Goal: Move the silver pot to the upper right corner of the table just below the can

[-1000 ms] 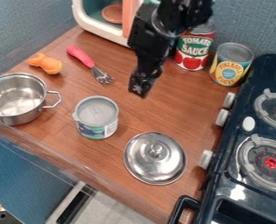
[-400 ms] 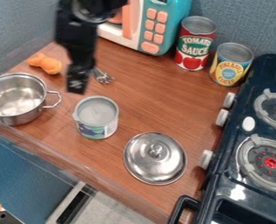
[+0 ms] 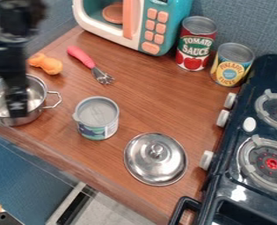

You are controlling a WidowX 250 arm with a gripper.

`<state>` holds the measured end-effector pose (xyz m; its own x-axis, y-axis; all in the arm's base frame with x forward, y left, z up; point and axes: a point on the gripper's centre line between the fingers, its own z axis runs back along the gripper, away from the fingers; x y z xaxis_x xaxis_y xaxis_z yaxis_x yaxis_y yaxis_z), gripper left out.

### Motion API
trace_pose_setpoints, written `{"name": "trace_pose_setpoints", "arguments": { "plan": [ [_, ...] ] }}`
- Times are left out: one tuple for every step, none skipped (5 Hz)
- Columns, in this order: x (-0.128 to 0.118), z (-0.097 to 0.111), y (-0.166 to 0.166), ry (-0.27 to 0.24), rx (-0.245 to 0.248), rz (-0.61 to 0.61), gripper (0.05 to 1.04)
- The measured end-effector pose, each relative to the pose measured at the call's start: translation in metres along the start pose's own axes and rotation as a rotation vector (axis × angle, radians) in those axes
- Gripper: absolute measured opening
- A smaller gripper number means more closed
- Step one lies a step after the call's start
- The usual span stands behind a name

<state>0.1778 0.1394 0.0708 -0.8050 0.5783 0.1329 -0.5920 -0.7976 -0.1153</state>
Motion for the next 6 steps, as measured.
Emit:
{"name": "trace_pose_setpoints", "arguments": {
  "plan": [
    [0.003,-0.017,0.0,0.019,0.046,0.053,0.999],
    [0.0,-0.029,0.0,0.014,0.062,0.084,0.999],
    [-0.008,-0.035,-0.009,0.016,0.055,0.084,0.999],
    [-0.012,-0.037,-0.013,0.018,0.057,0.089,0.999],
    [-0.015,-0.038,-0.018,0.022,0.058,0.1,0.999],
    [-0.019,-0.051,-0.016,0.004,0.072,0.093,0.969]
  ]
}}
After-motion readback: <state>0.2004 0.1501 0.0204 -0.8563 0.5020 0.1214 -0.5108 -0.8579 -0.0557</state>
